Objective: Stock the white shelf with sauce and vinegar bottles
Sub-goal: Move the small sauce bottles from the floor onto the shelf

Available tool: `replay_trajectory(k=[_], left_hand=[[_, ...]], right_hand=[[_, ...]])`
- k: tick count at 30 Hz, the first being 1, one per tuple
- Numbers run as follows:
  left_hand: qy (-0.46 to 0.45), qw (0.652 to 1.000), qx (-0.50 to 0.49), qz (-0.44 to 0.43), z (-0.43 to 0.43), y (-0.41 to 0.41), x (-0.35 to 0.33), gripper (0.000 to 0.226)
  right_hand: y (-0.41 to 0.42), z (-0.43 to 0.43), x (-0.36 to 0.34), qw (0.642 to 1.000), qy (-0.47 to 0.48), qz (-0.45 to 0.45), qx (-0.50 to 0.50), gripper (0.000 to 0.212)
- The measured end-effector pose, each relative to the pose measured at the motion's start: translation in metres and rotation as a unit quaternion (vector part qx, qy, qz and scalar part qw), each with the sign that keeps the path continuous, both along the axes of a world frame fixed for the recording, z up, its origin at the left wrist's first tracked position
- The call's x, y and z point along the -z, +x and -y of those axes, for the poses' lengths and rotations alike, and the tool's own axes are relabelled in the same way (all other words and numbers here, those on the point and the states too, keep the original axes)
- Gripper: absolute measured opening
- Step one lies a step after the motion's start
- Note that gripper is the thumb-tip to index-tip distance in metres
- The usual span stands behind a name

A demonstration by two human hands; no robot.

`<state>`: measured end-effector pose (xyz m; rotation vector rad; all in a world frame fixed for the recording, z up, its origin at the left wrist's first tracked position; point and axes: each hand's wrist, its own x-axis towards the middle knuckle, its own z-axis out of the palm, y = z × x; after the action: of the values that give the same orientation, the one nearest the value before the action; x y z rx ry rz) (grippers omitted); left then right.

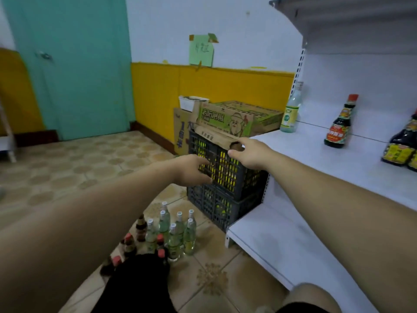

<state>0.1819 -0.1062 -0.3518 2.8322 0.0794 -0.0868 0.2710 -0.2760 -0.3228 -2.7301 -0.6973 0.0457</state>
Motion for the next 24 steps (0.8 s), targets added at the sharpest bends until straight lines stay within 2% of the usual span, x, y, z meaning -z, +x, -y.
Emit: replay_trajectory(k=[16, 21, 24], left_hand=[[-0.018, 0.981, -0.185, -0.058, -0.101, -0.092, 0.046, 0.067], [-0.063, 0.969, -0.219, -0.1, -0.134, -0.119, 0.093, 0.067], [-0.099, 0.954, -0.246, -0.14, -0.151, -0.124, 0.136, 0.067]], right_hand=[[-0.027, -0.133, 0.057, 0.988, 0.003, -0.049, -0.144, 0.075], [-0.044, -0.176, 0.105, 0.98, 0.016, -0.119, -0.162, 0.072], [-0.049, -0.198, 0.146, 0.97, -0.013, -0.166, -0.179, 0.07]])
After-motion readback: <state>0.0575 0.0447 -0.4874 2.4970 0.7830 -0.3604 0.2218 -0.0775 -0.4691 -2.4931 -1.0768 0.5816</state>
